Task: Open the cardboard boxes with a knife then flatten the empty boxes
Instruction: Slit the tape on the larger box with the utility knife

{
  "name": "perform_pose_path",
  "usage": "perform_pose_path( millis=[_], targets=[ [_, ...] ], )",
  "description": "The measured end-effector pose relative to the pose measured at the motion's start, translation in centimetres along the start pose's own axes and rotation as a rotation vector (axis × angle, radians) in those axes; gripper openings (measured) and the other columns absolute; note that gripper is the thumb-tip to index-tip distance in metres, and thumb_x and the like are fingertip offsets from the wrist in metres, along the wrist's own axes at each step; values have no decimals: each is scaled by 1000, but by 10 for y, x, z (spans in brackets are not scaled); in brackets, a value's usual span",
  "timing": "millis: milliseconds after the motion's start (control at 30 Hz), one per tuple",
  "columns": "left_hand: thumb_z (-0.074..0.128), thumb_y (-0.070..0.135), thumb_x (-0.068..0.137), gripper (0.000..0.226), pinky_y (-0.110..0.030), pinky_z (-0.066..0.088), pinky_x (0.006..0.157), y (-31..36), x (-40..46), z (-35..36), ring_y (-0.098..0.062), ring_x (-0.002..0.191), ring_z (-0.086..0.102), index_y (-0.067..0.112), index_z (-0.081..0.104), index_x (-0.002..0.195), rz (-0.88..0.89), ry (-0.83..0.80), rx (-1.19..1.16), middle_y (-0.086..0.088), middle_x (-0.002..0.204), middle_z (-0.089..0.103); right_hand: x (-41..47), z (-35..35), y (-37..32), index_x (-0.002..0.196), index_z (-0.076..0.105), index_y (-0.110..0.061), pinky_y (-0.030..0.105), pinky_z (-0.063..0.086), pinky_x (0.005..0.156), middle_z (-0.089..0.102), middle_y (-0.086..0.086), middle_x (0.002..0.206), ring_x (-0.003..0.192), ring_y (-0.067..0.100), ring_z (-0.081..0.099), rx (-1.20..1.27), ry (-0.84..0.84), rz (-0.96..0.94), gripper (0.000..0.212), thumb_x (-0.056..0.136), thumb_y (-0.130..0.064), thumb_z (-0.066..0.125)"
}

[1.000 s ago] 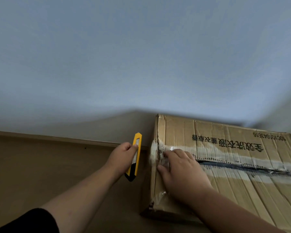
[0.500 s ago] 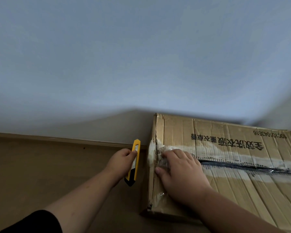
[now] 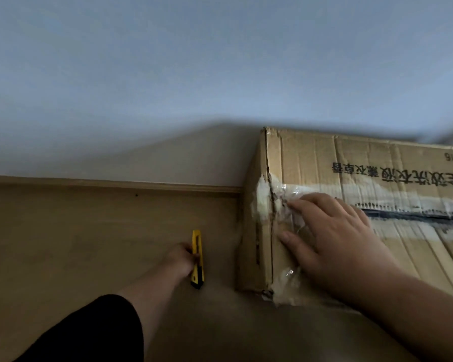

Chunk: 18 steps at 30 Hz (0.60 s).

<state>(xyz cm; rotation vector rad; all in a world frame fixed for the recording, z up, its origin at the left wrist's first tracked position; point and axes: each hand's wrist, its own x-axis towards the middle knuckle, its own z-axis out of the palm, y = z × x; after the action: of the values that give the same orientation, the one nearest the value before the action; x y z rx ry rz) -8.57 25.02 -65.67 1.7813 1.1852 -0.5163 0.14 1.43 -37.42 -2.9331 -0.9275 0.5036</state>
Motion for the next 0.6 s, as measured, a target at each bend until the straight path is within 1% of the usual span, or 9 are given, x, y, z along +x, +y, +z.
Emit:
perform_pose_path(
  millis=[33, 100, 200, 333, 433, 533, 600],
  targets=[
    [65, 14, 93, 12, -39, 51, 91, -8, 4, 3, -36, 107, 63, 13, 60, 104, 1, 7, 40, -20, 110, 66, -1, 0, 2, 149, 24, -43, 34, 17, 118, 30, -20, 146, 139, 5, 26, -7, 2, 14, 78, 80, -76, 7],
    [61, 17, 95, 10, -33, 48, 90, -17, 10, 6, -33, 107, 63, 15, 66, 103, 0, 18, 127, -13, 108, 67, -3, 3, 7, 148, 25, -44, 32, 16, 118, 29, -21, 145, 138, 4, 25, 3, 0, 47, 73, 84, -76, 11],
    [61, 24, 93, 15, -30, 48, 80, -17, 19, 5, -31, 103, 65, 15, 70, 101, -1, 30, 249, -11, 107, 70, -7, 5, 12, 146, 33, -43, 32, 18, 116, 34, -21, 142, 135, 5, 28, 5, 6, 63, 72, 84, -77, 16],
    [67, 25, 89, 27, -30, 45, 81, 0, 28, 4, -31, 109, 62, 13, 60, 112, 68, 47, 332, -11, 112, 66, -11, 10, 13, 144, 40, -38, 31, 21, 110, 41, -18, 140, 132, 7, 33, 5, 36, 61, 71, 85, -73, 21],
    [69, 30, 89, 29, -30, 47, 79, 3, 30, 3, -27, 104, 62, 14, 60, 111, 67, 48, 398, -8, 110, 66, -10, 11, 14, 144, 44, -35, 34, 25, 110, 45, -14, 140, 132, 11, 38, -4, 51, 56, 70, 87, -70, 23],
    [61, 31, 94, 24, -30, 46, 78, 3, 26, -2, -29, 101, 62, 11, 64, 106, 64, 87, 370, -10, 106, 67, -10, 11, 15, 143, 46, -34, 37, 29, 110, 47, -13, 139, 131, 14, 42, -3, 61, 49, 70, 87, -70, 24],
    [53, 29, 98, 24, -32, 43, 77, 15, 19, -8, -34, 103, 62, 9, 65, 104, 142, 144, 239, -16, 106, 68, -10, 10, 16, 145, 41, -37, 37, 26, 114, 43, -15, 142, 134, 11, 37, -10, 48, 35, 72, 86, -72, 20]
  ],
)
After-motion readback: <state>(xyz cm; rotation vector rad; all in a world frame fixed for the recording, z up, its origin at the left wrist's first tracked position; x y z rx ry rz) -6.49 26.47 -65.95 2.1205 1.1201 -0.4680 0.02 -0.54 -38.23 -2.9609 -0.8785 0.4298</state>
